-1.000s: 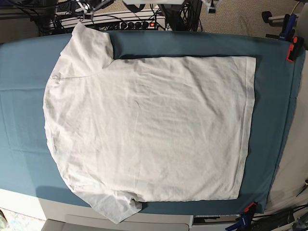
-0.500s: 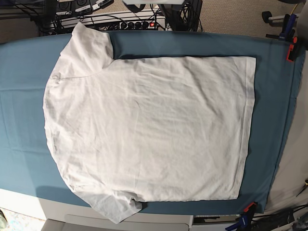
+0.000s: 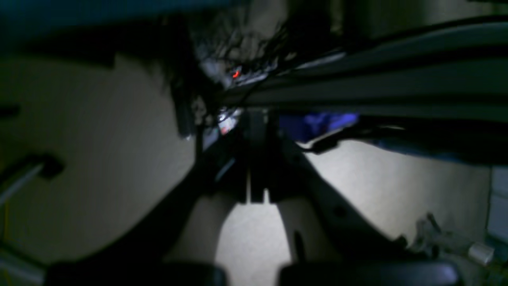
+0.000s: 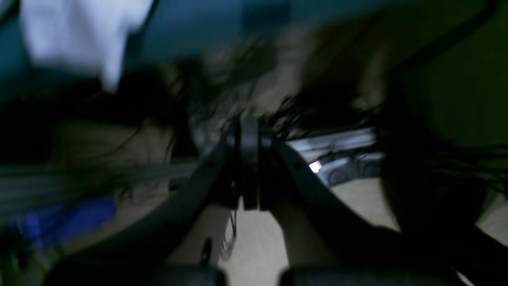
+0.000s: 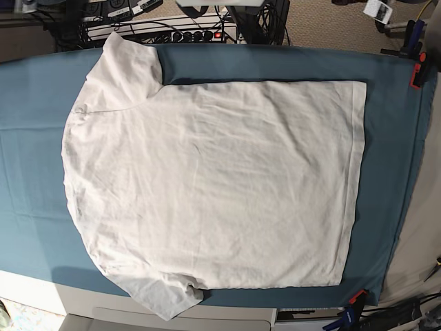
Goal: Fold the T-shirt properly
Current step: 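Move both grippers down to the shoulder corners of the white T-shirt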
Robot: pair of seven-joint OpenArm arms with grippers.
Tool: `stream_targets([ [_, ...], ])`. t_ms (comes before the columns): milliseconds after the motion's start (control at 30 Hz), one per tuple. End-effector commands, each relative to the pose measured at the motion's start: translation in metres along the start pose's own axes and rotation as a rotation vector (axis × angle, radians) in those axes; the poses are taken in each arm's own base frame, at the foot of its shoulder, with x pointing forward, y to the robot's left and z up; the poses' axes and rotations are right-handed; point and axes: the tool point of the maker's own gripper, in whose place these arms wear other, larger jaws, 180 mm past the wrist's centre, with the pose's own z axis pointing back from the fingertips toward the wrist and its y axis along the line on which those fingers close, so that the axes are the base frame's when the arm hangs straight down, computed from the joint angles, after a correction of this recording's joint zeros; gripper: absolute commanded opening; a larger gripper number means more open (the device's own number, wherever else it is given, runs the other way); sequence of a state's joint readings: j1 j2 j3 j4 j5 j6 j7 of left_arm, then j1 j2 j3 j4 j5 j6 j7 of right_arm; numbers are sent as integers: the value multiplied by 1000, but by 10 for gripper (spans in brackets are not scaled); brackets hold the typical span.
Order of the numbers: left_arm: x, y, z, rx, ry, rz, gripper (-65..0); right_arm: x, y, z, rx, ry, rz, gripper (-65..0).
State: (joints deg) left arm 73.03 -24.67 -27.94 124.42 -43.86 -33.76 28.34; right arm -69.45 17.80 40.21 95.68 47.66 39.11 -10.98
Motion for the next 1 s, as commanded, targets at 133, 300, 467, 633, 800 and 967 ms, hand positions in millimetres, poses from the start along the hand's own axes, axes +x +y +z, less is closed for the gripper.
stream_targets([
  [133, 31, -11, 3, -105, -108, -54, -650, 31, 7, 3, 49, -54, -69, -650],
  [300, 57, -6, -4, -110, -191, -84, -650, 49, 15, -10, 80, -108, -55, -650],
  [467, 72, -2, -11, -114, -217, -116, -650, 62, 26, -25, 139, -137, -131, -650],
  [633, 84, 1, -15, -117, -236, -139, -650, 80, 39, -33, 227, -192, -240, -650],
  [800, 92, 4, -17, -113, -253, -161, -650, 99, 45, -43, 263, -253, -245, -650],
  [967, 105, 7, -21, -106, -280, -189, -650, 119, 54, -51, 316, -309, -265, -650],
])
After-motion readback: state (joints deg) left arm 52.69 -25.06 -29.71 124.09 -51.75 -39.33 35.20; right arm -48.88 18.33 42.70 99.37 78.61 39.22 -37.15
